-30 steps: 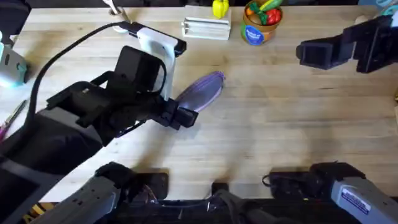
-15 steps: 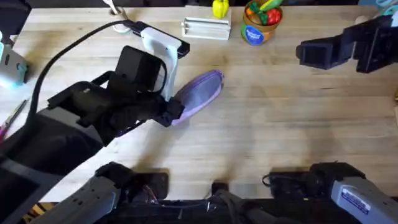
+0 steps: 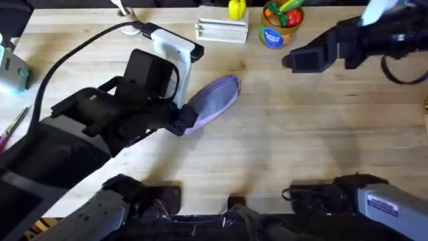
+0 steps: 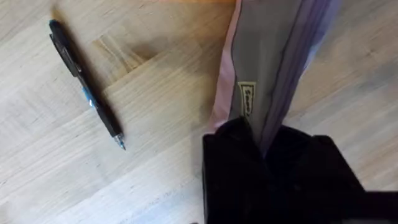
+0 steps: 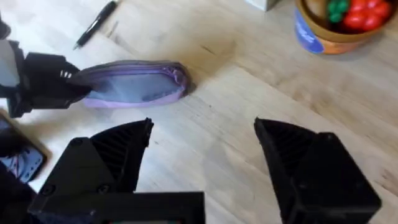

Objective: Unzip the bag, pick up the pens from the table one at a time and place them inside, then zip the bag closed.

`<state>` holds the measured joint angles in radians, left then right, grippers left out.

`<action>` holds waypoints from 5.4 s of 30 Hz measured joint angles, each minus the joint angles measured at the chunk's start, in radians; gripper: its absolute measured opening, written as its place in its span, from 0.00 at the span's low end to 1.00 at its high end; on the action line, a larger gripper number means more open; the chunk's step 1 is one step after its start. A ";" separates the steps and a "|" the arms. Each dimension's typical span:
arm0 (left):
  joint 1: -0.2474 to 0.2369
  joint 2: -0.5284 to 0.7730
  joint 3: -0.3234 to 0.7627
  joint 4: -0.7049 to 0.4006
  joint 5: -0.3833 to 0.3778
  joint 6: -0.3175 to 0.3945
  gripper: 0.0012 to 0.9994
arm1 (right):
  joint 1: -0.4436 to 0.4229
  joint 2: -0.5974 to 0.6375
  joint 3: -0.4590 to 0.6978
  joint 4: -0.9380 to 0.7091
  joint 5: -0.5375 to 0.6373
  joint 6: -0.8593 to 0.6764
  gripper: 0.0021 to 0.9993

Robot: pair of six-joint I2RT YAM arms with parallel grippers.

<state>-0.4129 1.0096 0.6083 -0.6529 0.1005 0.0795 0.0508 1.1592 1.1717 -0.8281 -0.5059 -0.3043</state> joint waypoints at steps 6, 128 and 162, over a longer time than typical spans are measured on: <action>0.000 0.000 0.000 0.000 0.000 0.000 0.04 | 0.098 0.165 0.000 0.030 -0.057 -0.246 0.99; 0.000 0.000 0.000 -0.002 -0.004 0.000 0.04 | 0.198 0.464 0.004 0.271 -0.324 -0.893 0.72; 0.000 0.000 0.000 -0.003 -0.004 0.000 0.04 | 0.287 0.564 0.005 0.281 -0.060 -0.736 0.39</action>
<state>-0.4129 1.0096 0.6083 -0.6556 0.0960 0.0795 0.3374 1.7236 1.1763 -0.5471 -0.5662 -1.0401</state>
